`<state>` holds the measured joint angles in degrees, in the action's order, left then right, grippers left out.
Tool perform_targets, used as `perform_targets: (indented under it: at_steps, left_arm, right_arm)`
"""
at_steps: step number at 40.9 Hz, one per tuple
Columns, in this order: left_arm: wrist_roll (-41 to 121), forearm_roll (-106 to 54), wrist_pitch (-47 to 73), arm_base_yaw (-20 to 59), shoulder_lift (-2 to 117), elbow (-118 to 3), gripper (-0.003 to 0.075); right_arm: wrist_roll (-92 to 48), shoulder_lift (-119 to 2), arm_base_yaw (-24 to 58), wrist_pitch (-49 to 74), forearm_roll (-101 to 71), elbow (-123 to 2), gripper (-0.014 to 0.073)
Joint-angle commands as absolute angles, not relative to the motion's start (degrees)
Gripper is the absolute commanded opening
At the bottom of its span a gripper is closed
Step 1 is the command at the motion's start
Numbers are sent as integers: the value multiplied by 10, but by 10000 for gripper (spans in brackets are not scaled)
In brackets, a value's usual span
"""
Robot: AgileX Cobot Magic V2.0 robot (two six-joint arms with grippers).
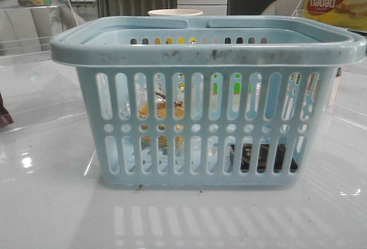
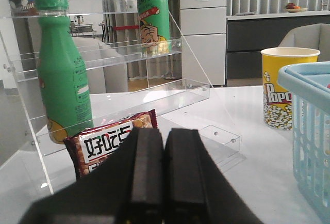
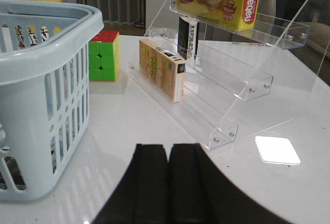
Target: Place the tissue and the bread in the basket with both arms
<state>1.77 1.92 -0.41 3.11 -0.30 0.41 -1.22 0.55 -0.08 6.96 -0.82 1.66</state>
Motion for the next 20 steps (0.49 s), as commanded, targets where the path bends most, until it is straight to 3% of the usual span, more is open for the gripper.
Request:
perform_targets:
  at_steps: [1,20]
  left_arm:
    - [12,14,-55,30,-13,3,91]
    - [12,14,-55,30,-13,3,91]
  right_arm:
    - [-38,16,-4,3,-21,17,56]
    - [-38,16,-4,-33,-21,17,56]
